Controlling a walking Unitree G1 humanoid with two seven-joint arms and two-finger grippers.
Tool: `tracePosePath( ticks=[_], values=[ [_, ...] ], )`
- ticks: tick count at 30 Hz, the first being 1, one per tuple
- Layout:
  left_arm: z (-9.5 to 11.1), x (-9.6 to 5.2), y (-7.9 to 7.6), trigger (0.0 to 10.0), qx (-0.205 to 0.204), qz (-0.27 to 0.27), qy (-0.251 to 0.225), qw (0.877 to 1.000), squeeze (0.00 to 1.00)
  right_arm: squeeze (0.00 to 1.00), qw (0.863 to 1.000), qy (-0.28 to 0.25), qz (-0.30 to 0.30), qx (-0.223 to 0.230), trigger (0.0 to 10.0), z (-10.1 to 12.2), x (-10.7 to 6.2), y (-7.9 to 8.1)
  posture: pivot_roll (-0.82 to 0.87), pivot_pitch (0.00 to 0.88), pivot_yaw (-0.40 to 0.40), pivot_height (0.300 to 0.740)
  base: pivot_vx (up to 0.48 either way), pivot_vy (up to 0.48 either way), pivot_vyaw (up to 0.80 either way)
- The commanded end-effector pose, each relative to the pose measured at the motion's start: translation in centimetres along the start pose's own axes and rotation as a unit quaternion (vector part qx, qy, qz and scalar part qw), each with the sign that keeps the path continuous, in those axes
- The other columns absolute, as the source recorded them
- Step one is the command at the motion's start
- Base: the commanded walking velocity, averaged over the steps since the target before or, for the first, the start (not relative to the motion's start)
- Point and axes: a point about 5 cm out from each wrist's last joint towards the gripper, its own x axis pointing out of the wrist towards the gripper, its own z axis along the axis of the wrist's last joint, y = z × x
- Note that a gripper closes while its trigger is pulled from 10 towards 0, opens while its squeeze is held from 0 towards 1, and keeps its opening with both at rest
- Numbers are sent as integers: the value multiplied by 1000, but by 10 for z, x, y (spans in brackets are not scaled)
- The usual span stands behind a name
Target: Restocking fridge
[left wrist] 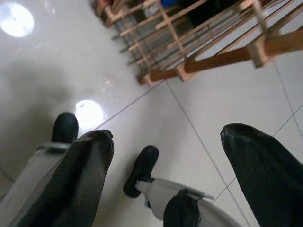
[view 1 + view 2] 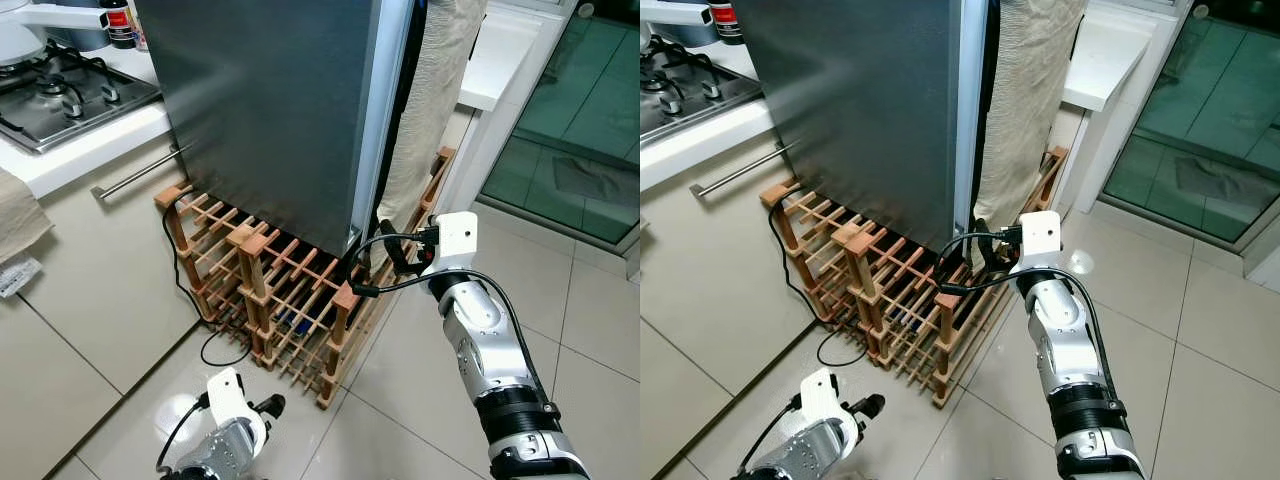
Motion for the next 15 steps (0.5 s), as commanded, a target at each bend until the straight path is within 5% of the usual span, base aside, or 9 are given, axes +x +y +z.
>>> tracePosePath(
  ticks=[1, 15],
  values=[
    [180, -73, -155, 10000, 213, -231, -402, 860, 0, 0, 1000, 3, -5, 3, 10000, -3, -2, -3, -73, 0, 0, 740, 0, 0, 0],
    [179, -72, -154, 10000, 217, -231, -399, 860, 0, 0, 1000, 16, 7, 3, 10000, -9, -8, 0, -77, 0, 13, 740, 0, 0, 0]
  ],
)
